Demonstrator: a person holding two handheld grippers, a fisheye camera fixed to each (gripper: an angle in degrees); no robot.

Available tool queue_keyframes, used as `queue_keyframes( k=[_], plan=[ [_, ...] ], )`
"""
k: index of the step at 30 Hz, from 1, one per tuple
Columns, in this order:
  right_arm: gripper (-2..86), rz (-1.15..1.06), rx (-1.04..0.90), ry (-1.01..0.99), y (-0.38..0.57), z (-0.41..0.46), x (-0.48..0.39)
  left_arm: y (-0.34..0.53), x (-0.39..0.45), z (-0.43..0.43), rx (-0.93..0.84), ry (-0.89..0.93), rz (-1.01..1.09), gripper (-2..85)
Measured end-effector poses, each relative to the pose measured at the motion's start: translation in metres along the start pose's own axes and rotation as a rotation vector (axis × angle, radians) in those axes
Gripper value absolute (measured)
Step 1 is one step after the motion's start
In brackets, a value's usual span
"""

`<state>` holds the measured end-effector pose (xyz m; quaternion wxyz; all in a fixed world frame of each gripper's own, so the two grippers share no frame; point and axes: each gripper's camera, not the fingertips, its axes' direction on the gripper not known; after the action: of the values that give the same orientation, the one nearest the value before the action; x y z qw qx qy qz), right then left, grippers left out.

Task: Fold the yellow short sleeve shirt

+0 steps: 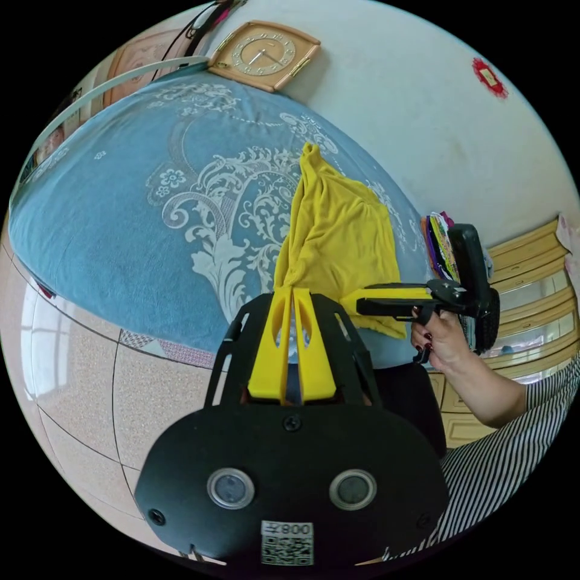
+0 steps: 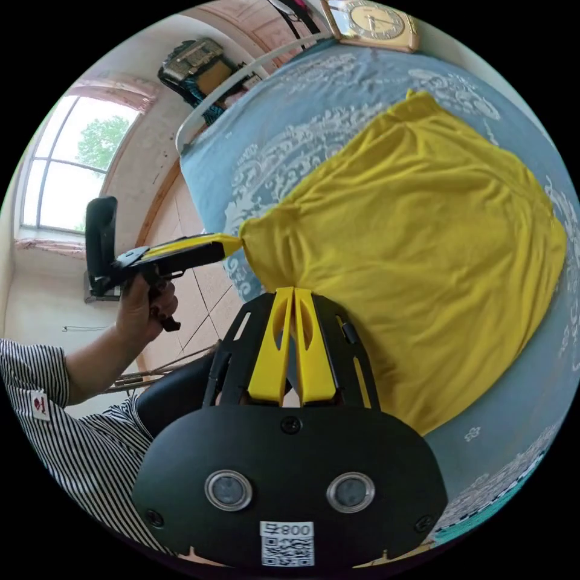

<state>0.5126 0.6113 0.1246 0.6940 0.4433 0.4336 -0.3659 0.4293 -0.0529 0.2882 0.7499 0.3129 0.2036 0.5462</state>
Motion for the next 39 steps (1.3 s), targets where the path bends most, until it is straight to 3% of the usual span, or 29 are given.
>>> queue_keyframes(
  k=[6, 12, 19, 28, 32, 39],
  plan=[
    [0.2, 0.016, 0.014, -0.031, 0.034, -0.012, 0.011, 0.031, 0.019, 0.001, 0.006, 0.022, -0.005, 0.4],
    [0.5, 0.177, 0.165, -0.156, 0.144, -0.058, 0.066, 0.064, 0.046, 0.009, -0.001, 0.130, 0.057, 0.8],
    [4.4, 0.539, 0.319, -0.443, 0.309, -0.058, 0.171, 0.081, 0.111, 0.068, -0.145, 0.258, 0.204, 3.0],
    [6.1, 0.645, 0.377, -0.595, 0.378, -0.035, 0.231, 0.075, 0.209, 0.164, -0.360, 0.216, 0.460, 6.7],
    [6.4, 0.660, 0.375, -0.638, 0.402, -0.027, 0.248, 0.072, 0.214, 0.203, -0.440, 0.231, 0.417, 6.4],
    [6.8, 0.645, 0.407, -0.721, 0.428, -0.017, 0.265, 0.066, 0.185, 0.213, -0.417, 0.372, 0.273, 2.1]
  ],
)
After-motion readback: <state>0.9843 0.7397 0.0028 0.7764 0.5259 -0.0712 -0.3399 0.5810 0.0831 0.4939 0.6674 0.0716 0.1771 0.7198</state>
